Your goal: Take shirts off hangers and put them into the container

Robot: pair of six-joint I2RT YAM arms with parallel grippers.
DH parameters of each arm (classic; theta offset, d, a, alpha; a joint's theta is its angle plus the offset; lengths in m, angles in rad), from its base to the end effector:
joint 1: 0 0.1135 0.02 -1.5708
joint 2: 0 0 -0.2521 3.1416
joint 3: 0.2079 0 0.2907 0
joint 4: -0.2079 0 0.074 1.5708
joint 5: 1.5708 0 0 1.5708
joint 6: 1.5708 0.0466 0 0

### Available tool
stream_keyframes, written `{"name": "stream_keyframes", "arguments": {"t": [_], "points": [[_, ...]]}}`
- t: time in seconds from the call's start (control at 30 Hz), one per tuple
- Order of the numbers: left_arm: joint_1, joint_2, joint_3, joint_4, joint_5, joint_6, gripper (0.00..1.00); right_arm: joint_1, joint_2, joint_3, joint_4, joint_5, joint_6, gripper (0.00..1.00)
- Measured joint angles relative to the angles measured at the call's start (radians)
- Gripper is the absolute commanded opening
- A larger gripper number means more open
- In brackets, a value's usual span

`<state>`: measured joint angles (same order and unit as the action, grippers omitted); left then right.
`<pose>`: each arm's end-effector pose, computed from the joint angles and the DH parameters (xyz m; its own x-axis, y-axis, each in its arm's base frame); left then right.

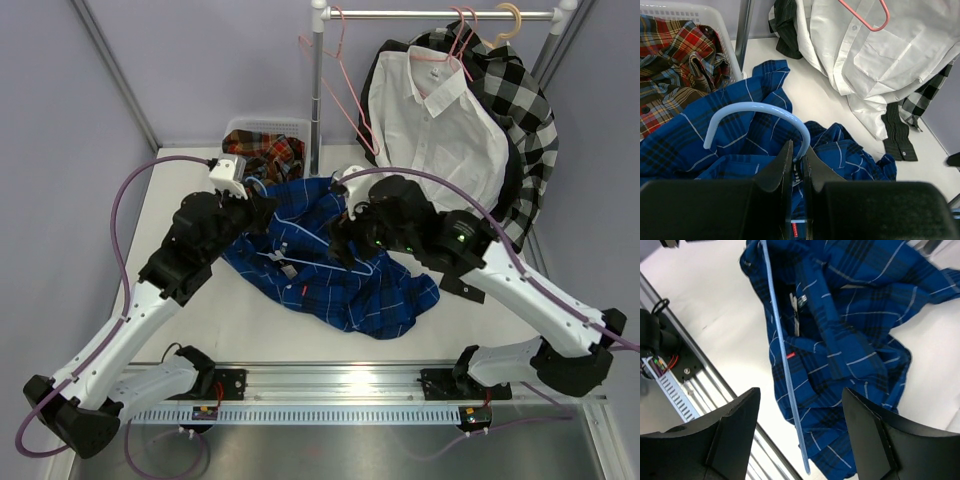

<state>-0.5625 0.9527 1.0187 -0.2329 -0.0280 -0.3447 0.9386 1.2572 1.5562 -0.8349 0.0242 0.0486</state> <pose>0.2314 -0.1443 0.3776 -0.3045 -0.2073 -0.9297 0.4323 0.8396 -0.3288 0.1782 0.2414 0.4329 -0.3400 -0.3819 -0.8594 -0.7786 0.6268 0.0294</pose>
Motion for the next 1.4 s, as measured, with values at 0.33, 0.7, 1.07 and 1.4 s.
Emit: {"name": "stream_keyframes", "arguments": {"t": [0.33, 0.7, 1.07, 1.4], "points": [[0.000, 0.000, 0.000, -0.006, -0.011, 0.002, 0.00, 0.043, 0.166, 0.026, 0.021, -0.047, -0.036, 0.60], [0.000, -0.001, 0.000, -0.007, -0.011, 0.005, 0.19, 0.043, 0.183, 0.021, 0.061, -0.046, -0.047, 0.00], [0.000, -0.029, 0.014, -0.013, 0.002, 0.003, 0.91, 0.043, 0.095, -0.084, 0.073, -0.009, -0.047, 0.00], [0.000, -0.084, 0.030, -0.069, -0.004, 0.018, 0.99, 0.044, -0.084, -0.240, 0.013, 0.058, 0.004, 0.00]]}}
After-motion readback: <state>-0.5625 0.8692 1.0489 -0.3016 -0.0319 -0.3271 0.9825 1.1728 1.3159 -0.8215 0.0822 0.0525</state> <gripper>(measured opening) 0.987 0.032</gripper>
